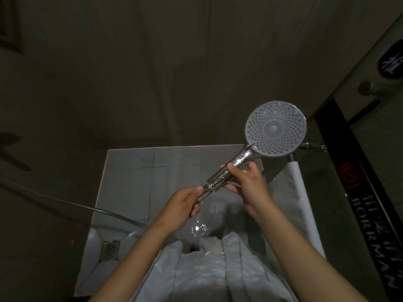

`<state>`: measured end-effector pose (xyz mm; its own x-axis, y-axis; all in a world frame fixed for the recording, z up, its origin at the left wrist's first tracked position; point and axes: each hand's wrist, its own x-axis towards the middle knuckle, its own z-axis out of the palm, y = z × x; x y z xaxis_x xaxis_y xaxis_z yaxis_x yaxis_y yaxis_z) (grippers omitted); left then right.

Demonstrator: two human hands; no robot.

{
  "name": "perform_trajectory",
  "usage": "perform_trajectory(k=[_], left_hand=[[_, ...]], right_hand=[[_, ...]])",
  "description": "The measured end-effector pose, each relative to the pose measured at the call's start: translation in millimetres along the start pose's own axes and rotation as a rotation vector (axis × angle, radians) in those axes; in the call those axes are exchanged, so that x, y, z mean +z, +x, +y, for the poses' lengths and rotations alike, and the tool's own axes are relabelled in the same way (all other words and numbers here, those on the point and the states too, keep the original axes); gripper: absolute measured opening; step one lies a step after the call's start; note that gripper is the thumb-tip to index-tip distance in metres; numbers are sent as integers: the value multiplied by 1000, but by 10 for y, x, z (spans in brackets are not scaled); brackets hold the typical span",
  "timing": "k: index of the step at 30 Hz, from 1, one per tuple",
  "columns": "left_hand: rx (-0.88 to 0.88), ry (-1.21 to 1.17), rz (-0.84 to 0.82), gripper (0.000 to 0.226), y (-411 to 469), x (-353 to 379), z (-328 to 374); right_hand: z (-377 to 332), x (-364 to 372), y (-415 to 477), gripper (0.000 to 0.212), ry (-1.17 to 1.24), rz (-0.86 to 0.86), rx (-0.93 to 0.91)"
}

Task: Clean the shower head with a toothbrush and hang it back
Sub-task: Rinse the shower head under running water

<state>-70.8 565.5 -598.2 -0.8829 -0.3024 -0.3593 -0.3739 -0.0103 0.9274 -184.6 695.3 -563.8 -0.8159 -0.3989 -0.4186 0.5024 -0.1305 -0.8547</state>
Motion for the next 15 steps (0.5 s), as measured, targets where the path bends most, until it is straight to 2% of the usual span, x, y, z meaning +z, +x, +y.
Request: perform_trajectory(k=[5, 8, 15], left_hand=[[-36, -84, 10, 20, 17, 21, -3], [7, -58, 29, 28, 16, 26, -17], [37, -78, 16, 27, -2, 35, 7]], right_hand=[[3, -13, 19, 15, 14, 1, -5], [-6, -21, 31, 15, -9, 5, -9], [-18, -24, 32, 17, -13, 5, 0]])
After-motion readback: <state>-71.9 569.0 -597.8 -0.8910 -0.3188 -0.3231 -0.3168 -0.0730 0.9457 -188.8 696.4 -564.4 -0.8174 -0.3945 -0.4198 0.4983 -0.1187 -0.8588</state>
